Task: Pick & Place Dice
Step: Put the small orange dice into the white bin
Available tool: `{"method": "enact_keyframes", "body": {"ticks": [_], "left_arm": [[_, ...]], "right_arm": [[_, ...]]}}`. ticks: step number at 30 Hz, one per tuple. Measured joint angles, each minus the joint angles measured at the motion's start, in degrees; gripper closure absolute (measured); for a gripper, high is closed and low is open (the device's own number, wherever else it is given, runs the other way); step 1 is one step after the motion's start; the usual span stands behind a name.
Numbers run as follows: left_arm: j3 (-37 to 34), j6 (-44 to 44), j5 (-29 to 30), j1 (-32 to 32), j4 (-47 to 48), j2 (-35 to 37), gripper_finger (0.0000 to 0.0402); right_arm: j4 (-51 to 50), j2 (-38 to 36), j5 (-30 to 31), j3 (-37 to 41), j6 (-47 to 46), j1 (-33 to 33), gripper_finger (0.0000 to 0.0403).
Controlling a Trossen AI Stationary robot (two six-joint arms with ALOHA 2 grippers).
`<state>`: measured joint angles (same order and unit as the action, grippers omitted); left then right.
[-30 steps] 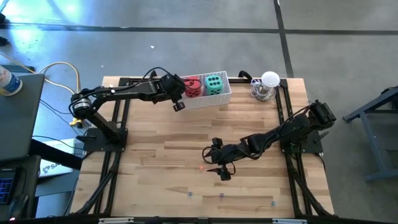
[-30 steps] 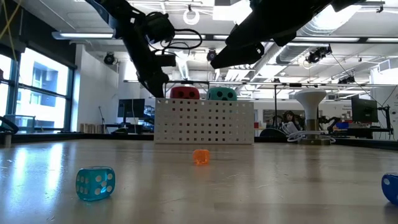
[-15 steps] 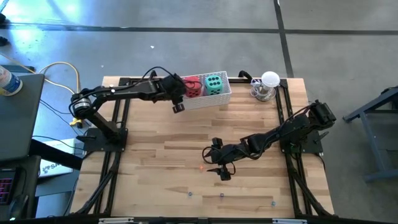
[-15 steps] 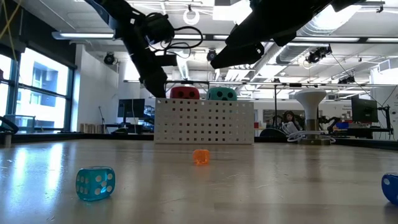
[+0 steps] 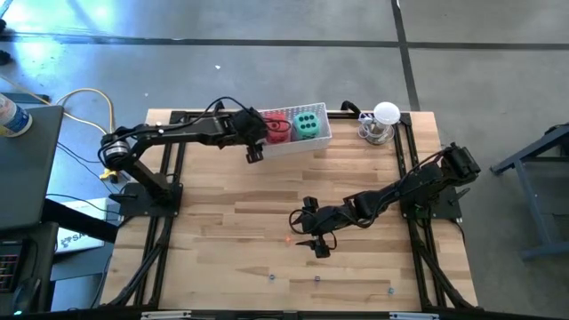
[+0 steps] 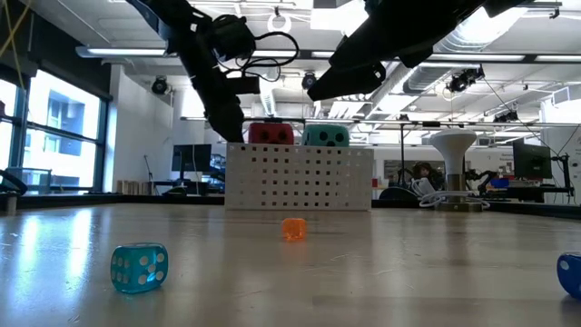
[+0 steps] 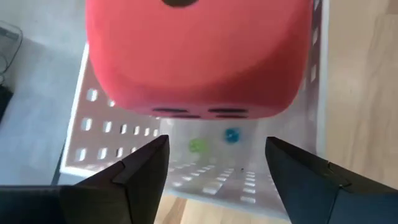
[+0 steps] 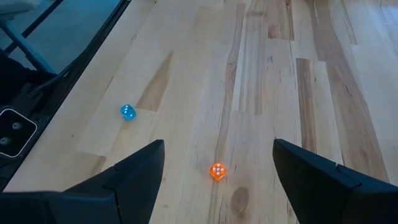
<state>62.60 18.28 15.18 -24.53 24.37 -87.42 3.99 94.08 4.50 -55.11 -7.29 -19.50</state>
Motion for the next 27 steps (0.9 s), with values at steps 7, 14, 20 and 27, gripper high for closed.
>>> {"method": "enact_keyframes", "body": {"ticks": [7,14,20,27], "left_arm": [[-0.2,1.4,3.4,0.1,-1.9,5.4,0.014],[-0.1,-4.9,1.6,0.3,0.6,15.0,0.014],[-0.2,-14.3,-19.0,1.4,10.7,22.9,0.014],[-7.9,-19.2,-38.3,9.3,13.1,28.4,0.014]], "right_arm": [[0.0,0.0,0.0,0.0,0.0,0.0,0.0113],[-0.3,0.0,0.0,0.0,0.0,0.0,0.0113],[-1.0,0.0,-0.2,0.0,-0.9,0.0,0.0113],[-1.0,0.0,-0.4,0.0,-3.2,-0.3,0.0113]]}}
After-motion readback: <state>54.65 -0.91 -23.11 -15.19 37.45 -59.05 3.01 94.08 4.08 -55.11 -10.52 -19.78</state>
